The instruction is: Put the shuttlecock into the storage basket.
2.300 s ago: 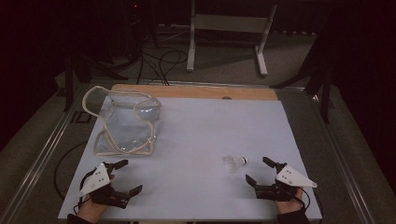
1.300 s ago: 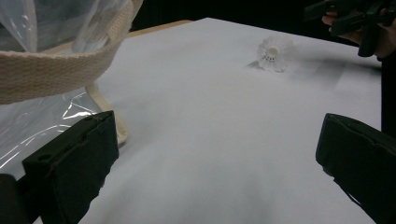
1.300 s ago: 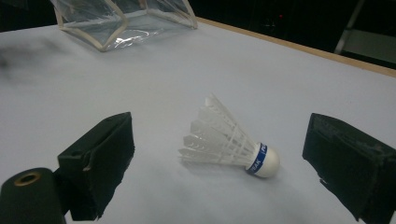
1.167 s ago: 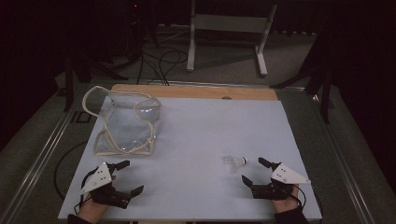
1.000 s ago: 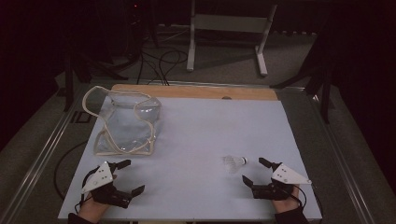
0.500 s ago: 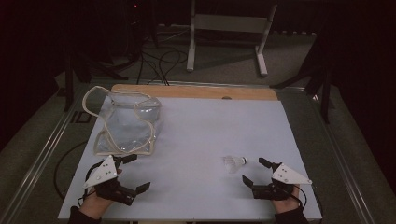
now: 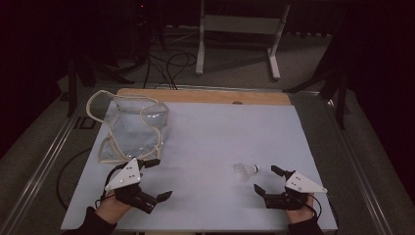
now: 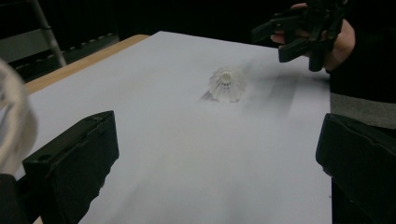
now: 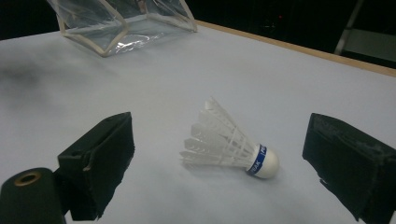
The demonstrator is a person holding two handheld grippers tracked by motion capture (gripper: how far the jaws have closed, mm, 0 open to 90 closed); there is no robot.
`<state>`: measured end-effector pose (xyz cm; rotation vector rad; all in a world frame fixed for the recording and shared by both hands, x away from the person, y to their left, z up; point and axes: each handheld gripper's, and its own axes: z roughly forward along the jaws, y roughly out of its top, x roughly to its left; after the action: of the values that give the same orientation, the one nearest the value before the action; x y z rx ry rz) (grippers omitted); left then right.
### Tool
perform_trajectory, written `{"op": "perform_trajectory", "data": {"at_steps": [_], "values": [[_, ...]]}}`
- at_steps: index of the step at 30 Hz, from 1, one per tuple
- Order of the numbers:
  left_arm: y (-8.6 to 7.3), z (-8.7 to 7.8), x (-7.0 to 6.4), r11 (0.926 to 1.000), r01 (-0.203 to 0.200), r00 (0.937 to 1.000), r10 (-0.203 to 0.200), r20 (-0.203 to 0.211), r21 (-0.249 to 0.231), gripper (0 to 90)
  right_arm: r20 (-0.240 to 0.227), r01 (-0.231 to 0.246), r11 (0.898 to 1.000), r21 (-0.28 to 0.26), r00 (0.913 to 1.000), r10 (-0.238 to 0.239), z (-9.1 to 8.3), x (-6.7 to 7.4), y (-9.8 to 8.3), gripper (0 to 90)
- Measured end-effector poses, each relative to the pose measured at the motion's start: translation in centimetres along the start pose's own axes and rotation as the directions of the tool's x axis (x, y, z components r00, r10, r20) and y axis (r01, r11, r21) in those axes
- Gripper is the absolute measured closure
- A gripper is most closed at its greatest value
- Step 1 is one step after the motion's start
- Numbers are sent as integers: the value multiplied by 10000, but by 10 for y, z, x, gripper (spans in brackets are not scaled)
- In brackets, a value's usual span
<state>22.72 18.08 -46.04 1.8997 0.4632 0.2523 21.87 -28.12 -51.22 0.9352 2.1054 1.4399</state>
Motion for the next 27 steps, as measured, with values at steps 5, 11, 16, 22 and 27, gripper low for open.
{"op": "perform_trajectory", "data": {"at_steps": [5,11,16,22,27], "values": [[9,11,1,10000,-50,9998,49,203,55,5,-17,26,10000,-1,10000,-26,0,0,0,89],[17,25,4,9999,-82,9989,75,461,150,5,-50,-24,10000,-21,10000,24,0,0,0,89],[25,36,5,9996,-189,9979,175,621,221,5,-89,-65,10000,-19,9999,64,0,-1,0,89],[35,49,7,9990,-301,9961,273,844,323,5,-89,-10,10000,9,10000,10,0,0,0,89],[43,62,7,9986,-359,9941,316,1037,394,5,-96,-43,10000,-6,9999,43,0,-1,0,89]]}}
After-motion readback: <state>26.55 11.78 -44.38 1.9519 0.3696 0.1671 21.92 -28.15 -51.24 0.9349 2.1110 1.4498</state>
